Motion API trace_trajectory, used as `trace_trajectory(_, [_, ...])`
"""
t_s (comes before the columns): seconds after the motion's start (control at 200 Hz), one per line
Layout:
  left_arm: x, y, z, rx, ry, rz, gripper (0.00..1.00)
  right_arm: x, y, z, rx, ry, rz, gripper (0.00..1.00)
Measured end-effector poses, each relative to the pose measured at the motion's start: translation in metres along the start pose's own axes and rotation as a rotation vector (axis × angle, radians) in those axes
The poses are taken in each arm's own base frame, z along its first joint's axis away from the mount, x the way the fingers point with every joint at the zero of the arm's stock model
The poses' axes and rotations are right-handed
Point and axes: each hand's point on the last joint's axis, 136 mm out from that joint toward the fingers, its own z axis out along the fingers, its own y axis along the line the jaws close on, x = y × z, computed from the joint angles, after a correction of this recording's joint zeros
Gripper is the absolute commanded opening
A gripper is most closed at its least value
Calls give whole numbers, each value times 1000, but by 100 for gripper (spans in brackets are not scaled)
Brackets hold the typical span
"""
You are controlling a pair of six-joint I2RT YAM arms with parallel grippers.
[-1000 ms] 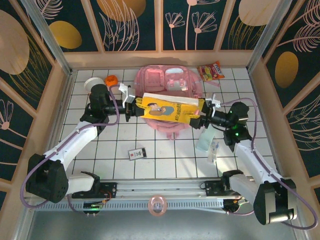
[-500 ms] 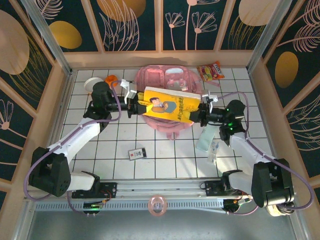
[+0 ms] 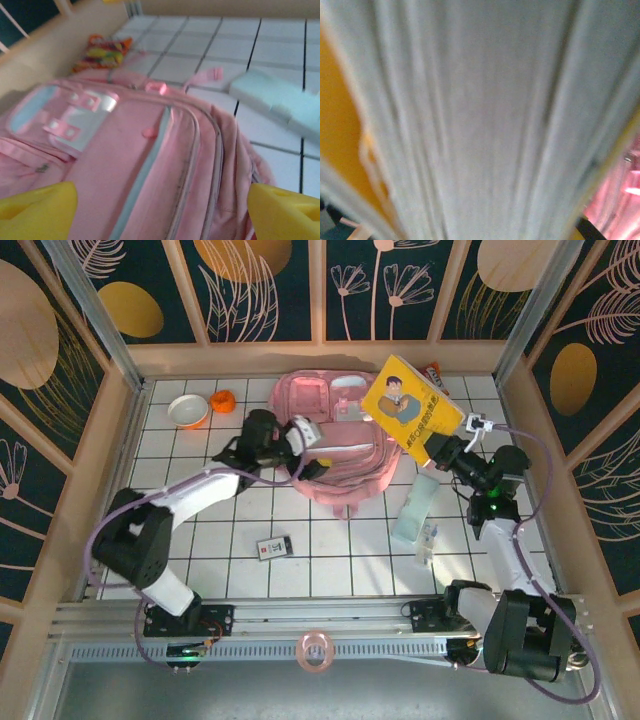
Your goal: Pack the student bag
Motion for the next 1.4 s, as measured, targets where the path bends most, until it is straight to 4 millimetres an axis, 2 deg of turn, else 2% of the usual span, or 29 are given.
trace_trajectory(0.09, [18,-6,26,11,63,35,90,1,-17,-4,114,0,24,0])
trace_trajectory(0.205, [40,3,50,-10,131,64,91,8,-34,-11,211,20,42,0])
trace_trajectory(0.405, [56,19,75,-42,184,96,90,25,-46,-16,268,77,75,0])
trace_trajectory(0.52, [67,22,86,-49,213,103,84,29,-48,-17,274,87,85,0])
trace_trajectory(0.56, [72,20,88,-48,223,105,76,29,-48,-17,277,90,88,0])
trace_trajectory(0.58, [73,20,89,-49,227,107,69,30,-49,-17,280,90,90,0])
trace_trajectory(0.666, [75,17,91,-50,234,104,17,30,-51,-19,303,90,107,0])
trace_trajectory(0.696, [75,17,91,-57,233,104,3,30,-51,-20,313,89,113,0])
trace_trajectory(0.706, [75,17,90,-60,232,102,0,30,-52,-20,317,89,116,0])
trace_trajectory(0.791, [75,17,86,-85,223,77,0,28,-54,-22,338,82,134,0])
trace_trajectory(0.956, [56,12,47,-126,188,-17,0,24,-65,-29,407,65,189,0])
trace_trajectory(1.146, [2,20,1,-206,97,-127,0,25,-74,-35,462,46,263,0])
trace_trajectory(1.261, [-22,31,-9,-250,66,-193,0,28,-76,-39,494,47,328,0])
trace_trajectory(1.401, [-43,46,-14,-294,51,-269,0,26,-63,-44,489,40,379,0])
